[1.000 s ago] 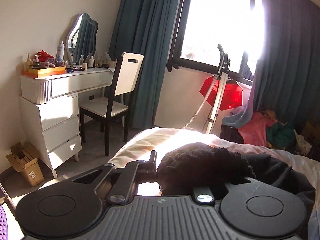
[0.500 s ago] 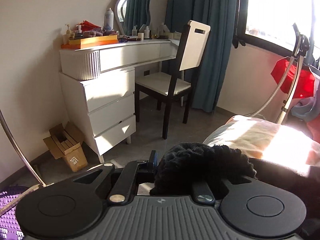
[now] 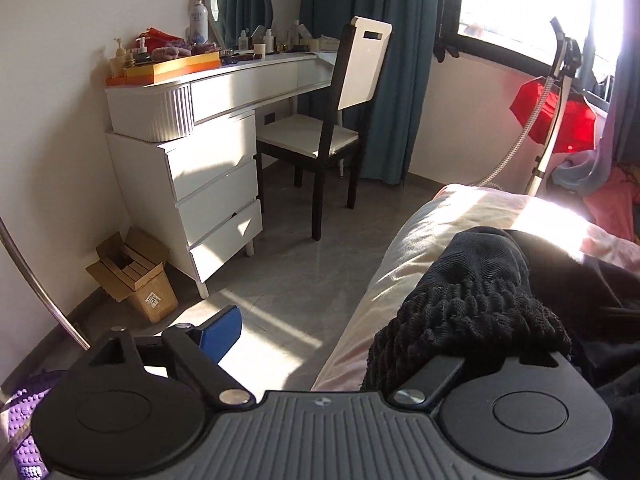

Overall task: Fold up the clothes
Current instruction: 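Lay the sweatpants flat on the bed and open both tools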

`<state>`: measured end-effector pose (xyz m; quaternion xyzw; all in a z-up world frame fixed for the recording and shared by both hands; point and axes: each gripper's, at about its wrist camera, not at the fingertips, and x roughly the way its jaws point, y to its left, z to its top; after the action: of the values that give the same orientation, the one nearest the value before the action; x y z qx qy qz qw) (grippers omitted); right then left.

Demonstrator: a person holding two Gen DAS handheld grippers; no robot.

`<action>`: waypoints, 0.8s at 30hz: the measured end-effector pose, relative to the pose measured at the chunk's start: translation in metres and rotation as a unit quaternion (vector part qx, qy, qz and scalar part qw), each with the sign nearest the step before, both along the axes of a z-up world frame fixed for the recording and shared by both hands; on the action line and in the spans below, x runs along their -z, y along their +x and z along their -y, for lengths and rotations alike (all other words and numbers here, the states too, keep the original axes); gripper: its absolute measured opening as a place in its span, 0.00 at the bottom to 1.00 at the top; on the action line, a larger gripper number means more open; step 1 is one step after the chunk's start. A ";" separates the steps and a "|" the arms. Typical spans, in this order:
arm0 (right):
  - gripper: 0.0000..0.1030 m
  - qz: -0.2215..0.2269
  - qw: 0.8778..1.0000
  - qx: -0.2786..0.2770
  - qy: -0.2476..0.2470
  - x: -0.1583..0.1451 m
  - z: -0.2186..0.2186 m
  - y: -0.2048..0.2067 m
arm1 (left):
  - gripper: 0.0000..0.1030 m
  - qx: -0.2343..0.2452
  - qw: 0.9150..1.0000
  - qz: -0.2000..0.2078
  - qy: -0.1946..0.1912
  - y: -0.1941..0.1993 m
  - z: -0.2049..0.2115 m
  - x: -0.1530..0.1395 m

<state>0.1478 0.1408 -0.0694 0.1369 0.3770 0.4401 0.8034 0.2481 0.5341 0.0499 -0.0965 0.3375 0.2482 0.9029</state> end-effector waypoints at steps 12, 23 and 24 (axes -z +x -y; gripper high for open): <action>0.80 0.093 0.993 0.066 -0.038 -0.055 0.119 -0.062 | 1.00 0.055 0.998 0.017 0.030 -0.132 0.134 -0.018; 0.80 0.189 0.957 0.199 -0.096 -0.077 0.253 -0.047 | 1.00 0.155 0.975 0.160 0.006 -0.220 0.355 -0.042; 0.80 0.196 0.953 0.212 -0.092 -0.078 0.265 -0.048 | 1.00 0.165 0.972 0.167 0.020 -0.226 0.374 -0.039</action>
<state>0.1000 -0.1240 0.0084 0.0504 0.2133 0.2411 0.9454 0.0218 0.1604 0.0891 -0.0611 0.1884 0.0830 0.9767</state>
